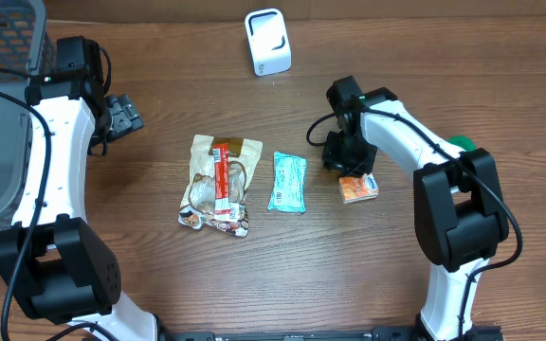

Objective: Scan the item barcode

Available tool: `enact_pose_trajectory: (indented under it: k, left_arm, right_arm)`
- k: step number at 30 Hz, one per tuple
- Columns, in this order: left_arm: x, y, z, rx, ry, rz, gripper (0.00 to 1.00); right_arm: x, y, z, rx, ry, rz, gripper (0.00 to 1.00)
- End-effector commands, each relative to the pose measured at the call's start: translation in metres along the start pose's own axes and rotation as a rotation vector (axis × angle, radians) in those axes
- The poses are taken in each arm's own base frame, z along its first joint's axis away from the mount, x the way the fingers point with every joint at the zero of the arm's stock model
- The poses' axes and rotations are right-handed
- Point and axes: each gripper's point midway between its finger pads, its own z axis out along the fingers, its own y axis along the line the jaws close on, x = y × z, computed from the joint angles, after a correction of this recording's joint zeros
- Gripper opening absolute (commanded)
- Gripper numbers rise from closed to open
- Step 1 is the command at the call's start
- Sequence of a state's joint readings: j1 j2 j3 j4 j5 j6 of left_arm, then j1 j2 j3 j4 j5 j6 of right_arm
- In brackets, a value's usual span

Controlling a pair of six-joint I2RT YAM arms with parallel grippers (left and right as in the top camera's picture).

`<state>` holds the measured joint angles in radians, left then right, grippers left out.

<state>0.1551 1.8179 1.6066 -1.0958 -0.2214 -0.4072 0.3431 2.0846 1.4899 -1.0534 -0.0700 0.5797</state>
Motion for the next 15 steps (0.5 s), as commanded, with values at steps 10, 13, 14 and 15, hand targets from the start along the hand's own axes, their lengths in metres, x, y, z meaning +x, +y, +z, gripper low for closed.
enact_pose_trajectory:
  k: [10,13,14,15]
  left_arm:
    - [-0.009,0.002,-0.012,0.006,-0.041,0.015,1.00]
    - [-0.009,0.002,-0.012,0.005,-0.041,0.015,1.00]
    - [-0.009,0.002,-0.012,0.005,-0.040,0.015,1.00]
    - [-0.009,0.002,-0.012,0.006,-0.041,0.015,1.00]
  right_arm:
    - [0.032,0.000,-0.001,0.089,0.053,-0.074,0.41]
    - [0.037,-0.003,-0.001,0.104,0.072,-0.079,0.41]
    - [0.039,-0.004,-0.001,0.110,0.078,-0.079,0.41]
    - [0.041,-0.004,-0.001,0.114,0.083,-0.080,0.41]
